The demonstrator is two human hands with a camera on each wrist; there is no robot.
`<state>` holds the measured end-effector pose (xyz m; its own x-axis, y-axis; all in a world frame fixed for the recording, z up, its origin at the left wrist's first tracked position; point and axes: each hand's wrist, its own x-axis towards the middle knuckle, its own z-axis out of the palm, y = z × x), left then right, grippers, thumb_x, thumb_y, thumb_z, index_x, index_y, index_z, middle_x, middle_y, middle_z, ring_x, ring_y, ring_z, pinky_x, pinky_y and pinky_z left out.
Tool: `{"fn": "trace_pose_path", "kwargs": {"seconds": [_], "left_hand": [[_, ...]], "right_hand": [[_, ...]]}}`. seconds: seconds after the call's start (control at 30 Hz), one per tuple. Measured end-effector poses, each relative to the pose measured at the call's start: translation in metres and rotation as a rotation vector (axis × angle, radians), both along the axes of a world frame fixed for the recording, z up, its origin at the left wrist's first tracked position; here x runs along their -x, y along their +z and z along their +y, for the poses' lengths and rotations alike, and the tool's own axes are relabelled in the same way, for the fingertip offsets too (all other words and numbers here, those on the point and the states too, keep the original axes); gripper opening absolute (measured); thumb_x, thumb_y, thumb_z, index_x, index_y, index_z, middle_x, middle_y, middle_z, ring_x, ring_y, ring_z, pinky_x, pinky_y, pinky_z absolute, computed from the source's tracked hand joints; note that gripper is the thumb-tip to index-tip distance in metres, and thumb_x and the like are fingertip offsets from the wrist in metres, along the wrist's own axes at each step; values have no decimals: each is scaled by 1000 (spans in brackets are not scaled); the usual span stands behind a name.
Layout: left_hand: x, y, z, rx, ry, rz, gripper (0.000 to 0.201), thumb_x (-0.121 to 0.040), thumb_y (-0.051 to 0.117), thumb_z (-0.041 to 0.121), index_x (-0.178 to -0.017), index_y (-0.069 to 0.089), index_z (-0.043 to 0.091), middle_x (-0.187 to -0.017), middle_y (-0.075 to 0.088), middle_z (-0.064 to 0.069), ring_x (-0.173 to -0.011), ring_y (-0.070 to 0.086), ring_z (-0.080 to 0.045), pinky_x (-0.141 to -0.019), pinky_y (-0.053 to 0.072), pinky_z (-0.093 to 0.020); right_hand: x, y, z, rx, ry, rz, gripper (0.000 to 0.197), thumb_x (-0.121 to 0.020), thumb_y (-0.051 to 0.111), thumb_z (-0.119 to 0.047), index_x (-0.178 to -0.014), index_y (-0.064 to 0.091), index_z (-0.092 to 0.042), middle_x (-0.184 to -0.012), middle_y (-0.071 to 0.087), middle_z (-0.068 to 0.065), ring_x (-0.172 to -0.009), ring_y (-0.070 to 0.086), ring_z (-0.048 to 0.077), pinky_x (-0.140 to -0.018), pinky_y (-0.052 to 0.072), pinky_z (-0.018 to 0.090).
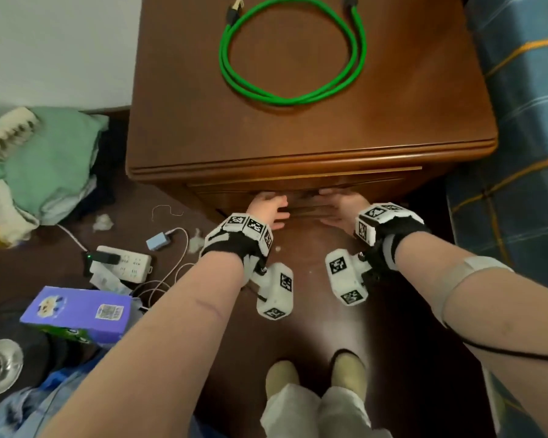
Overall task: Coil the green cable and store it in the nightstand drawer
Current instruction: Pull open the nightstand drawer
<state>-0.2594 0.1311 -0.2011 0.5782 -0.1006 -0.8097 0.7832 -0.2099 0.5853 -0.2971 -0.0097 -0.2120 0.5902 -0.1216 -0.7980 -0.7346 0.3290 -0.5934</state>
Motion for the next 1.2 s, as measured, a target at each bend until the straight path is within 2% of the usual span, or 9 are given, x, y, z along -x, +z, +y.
{"fn": "trace_pose_path", "kwargs": {"seconds": [0.1,0.23,0.43,0.53,0.63,0.7,0.83,0.93,1.2], "left_hand": [[-9,-15,-5,158,164,26,38,-100,35,8,-136,33,-2,-145,43,-20,-131,46,-35,-105,40,-41],[-9,-20,-1,239,232,-12,25,-97,32,-1,-117,47,-5,-137,51,-24,-128,50,-36,-93,45,-34],[35,7,7,195,189,55,13,-97,35,2,-110,37,1,-130,55,-21,-125,52,-37,-84,49,-35],[42,3,14,35,91,53,12,-99,35,8,-111,35,11,-125,60,-18,-108,62,-32,-74,49,-34],[41,10,27,-169,-113,-66,26,-99,35,15,-83,55,10,-75,61,-6,-52,58,-13,-52,38,-23],[40,27,36,-234,-239,-281,35,-99,35,15,-71,56,11,-64,56,-1,-52,51,-13,-49,39,-17],[26,63,43,-429,-513,-702,24,-95,43,13,-106,65,11,-104,67,-8,-99,60,-21,-89,46,-27],[23,64,42,-689,-928,-600,45,-94,41,9,-138,45,19,-147,44,-7,-137,36,-24,-116,26,-37],[63,70,57,-703,-1099,-280,49,-93,35,1,-132,54,26,-146,46,-8,-127,49,-30,-109,40,-40]], "right_hand": [[-8,-17,5,-289,-209,-20,24,-97,31,-2,-87,52,-6,-127,55,21,-132,42,33,-94,43,37],[-13,-21,9,-406,-252,-35,25,-93,24,-2,-84,47,-8,-95,59,7,-127,47,23,-69,44,24],[23,-3,26,-192,-255,132,34,-89,25,6,-69,48,-9,-86,69,1,-52,71,12,-61,41,27],[36,3,25,-12,121,163,26,-98,33,-8,-97,58,-8,-118,62,11,-82,67,23,-63,44,26],[36,25,16,368,464,-28,33,-96,37,-12,-82,67,-10,-87,69,10,-61,58,15,-53,46,20],[35,49,10,578,638,-200,32,-93,38,-11,-75,63,-12,-73,68,5,-65,62,20,-64,50,26],[29,72,-4,1036,889,-397,34,-91,41,-11,-122,55,-8,-125,58,16,-117,51,32,-101,39,39],[36,71,-10,1157,1154,-164,46,-93,40,-13,-139,39,-13,-141,47,16,-132,39,32,-112,26,40],[82,81,-2,981,1111,30,41,-94,32,-13,-123,60,-22,-126,62,16,-111,59,35,-92,53,39]]}}
